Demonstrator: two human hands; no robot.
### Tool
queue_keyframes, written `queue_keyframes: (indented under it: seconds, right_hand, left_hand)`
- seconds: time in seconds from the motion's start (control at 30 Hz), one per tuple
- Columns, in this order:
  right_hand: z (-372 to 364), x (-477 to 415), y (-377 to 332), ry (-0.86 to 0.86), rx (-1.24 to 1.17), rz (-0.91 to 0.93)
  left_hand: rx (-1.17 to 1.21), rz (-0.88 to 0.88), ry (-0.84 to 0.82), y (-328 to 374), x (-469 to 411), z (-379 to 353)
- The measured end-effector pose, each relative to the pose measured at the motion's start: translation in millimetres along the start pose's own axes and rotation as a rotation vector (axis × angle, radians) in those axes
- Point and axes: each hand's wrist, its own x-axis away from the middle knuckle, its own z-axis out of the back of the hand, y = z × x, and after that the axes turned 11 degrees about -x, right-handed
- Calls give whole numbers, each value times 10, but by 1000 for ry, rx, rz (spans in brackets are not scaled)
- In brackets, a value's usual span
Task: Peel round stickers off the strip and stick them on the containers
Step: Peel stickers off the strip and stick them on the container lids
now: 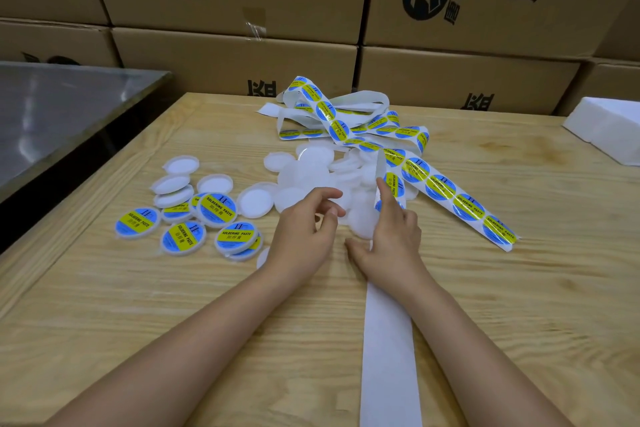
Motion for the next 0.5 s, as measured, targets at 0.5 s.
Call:
queue_keyframes:
  seconds: [0.5]
  right_hand:
    - [79, 70, -266, 255, -147, 105]
  left_hand:
    - [298, 149, -153, -14, -36, -11]
